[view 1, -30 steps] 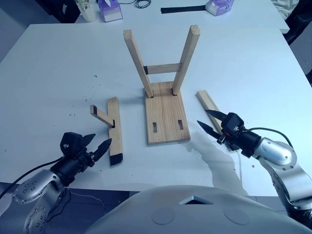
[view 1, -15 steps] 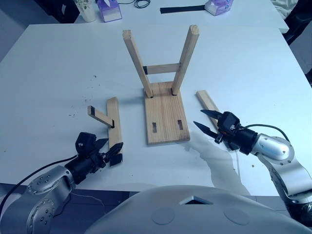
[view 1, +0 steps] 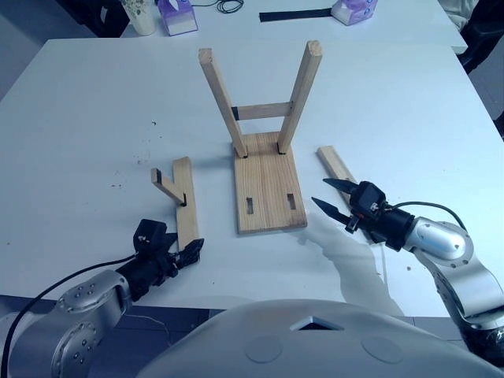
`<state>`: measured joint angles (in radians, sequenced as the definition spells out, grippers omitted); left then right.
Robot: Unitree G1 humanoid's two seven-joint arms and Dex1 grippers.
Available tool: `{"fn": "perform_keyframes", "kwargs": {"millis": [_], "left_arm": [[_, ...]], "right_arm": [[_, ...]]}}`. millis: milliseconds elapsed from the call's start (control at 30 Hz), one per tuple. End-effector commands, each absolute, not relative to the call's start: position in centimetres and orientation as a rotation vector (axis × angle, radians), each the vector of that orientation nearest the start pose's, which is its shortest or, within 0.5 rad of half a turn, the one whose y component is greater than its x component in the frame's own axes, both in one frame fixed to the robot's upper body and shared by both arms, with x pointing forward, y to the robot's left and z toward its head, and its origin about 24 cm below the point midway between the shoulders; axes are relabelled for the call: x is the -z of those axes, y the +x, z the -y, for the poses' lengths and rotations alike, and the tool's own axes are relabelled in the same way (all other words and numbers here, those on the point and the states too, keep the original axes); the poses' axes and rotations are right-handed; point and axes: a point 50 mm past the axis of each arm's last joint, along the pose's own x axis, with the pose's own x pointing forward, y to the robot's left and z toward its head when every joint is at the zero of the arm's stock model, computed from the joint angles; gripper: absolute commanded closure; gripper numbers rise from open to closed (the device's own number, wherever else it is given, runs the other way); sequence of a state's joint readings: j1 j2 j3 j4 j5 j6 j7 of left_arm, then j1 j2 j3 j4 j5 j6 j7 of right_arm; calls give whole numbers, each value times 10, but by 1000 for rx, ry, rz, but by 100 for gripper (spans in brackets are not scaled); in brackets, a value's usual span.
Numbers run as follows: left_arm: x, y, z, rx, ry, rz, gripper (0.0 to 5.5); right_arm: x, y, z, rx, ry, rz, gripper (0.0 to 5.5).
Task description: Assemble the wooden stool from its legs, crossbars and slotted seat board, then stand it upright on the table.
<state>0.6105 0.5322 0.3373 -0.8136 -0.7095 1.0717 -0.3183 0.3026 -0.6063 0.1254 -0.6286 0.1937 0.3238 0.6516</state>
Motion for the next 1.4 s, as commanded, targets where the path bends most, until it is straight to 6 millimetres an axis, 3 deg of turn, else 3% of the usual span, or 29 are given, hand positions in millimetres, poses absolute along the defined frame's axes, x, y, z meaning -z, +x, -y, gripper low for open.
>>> {"fn": "perform_keyframes", "kwargs": {"millis": [33, 300, 633, 900, 1167, 1400], "left_arm": [[-67, 113, -224, 317, -132, -847, 206], [-74, 122, -228, 294, -77, -884, 206], [-84, 146, -254, 291, 39, -901, 206], [-74, 151, -262, 252, 47, -897, 206], [-62, 147, -267, 246, 8, -862, 338], [-53, 169, -281, 225, 14, -748, 347]], "right_arm": [[-85, 168, 157, -915, -342, -209, 323], [-83, 166, 155, -901, -336, -211, 323], [-78, 163, 150, -852, -316, -205, 323], [-78, 164, 149, -843, -315, -200, 323], [-80, 166, 153, -837, -325, -197, 323], [-83, 172, 155, -840, -336, -185, 323]]}}
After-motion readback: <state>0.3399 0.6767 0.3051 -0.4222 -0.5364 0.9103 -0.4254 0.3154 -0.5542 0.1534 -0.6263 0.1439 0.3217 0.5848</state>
